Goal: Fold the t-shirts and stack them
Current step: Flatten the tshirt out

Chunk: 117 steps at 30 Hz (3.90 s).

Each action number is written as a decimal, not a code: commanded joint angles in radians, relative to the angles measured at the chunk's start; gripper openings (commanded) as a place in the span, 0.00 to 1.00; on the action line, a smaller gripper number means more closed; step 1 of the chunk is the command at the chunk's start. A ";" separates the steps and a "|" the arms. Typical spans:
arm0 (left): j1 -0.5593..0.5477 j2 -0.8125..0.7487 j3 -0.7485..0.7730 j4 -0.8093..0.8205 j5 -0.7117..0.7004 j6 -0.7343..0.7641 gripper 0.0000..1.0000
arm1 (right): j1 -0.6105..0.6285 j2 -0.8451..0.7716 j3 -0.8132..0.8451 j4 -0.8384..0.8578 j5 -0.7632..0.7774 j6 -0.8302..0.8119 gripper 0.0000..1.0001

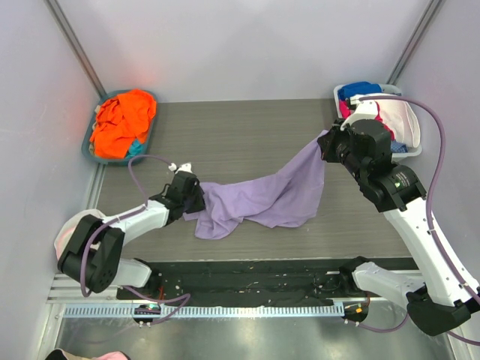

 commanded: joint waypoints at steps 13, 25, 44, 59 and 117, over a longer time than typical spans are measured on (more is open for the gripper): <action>0.006 -0.265 0.304 -0.325 -0.052 0.060 0.00 | -0.003 -0.032 0.002 0.026 0.014 0.006 0.01; 0.005 -0.345 0.414 -0.527 -0.169 0.114 0.00 | -0.003 -0.046 0.009 0.023 0.025 0.010 0.01; 0.012 -0.536 0.051 -0.633 -0.135 -0.222 0.00 | -0.002 -0.022 0.025 -0.159 0.363 0.090 0.01; 0.012 -0.530 0.006 -0.633 -0.169 -0.245 0.09 | -0.006 0.004 0.002 -0.207 0.410 0.151 0.01; 0.012 -0.562 -0.129 -0.439 -0.181 -0.242 0.52 | -0.006 0.067 -0.026 -0.158 0.270 0.156 0.01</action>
